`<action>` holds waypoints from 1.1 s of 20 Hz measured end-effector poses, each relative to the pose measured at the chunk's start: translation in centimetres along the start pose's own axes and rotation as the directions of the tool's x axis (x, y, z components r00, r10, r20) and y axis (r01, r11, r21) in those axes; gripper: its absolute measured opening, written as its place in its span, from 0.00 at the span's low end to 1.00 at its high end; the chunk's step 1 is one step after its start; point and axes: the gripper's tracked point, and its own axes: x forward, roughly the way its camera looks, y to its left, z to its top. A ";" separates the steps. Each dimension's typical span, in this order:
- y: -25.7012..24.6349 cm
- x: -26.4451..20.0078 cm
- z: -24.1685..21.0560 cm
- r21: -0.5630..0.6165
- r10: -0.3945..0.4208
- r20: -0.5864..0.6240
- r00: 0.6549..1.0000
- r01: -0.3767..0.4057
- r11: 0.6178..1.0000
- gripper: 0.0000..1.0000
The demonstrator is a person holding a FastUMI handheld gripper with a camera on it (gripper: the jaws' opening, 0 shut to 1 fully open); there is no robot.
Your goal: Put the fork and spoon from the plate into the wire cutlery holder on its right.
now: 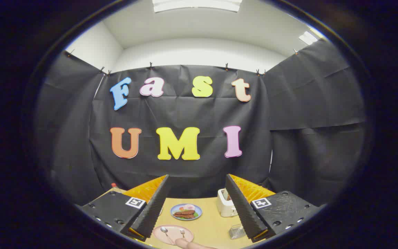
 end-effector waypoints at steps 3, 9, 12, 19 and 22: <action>1.0 -0.1 -0.2 0.002 0.020 -0.024 1.000 -0.020 1.000 0.96; 0.1 0.7 -1.0 0.021 0.015 -0.070 0.997 -0.014 1.000 0.96; -0.4 1.1 -1.6 0.016 0.013 -0.085 0.996 -0.012 1.000 0.96; -0.1 3.4 -6.8 -0.020 0.024 -0.175 0.984 -0.028 0.999 0.96; 0.8 5.0 -10.8 -0.046 0.026 -0.245 0.969 -0.039 0.998 0.96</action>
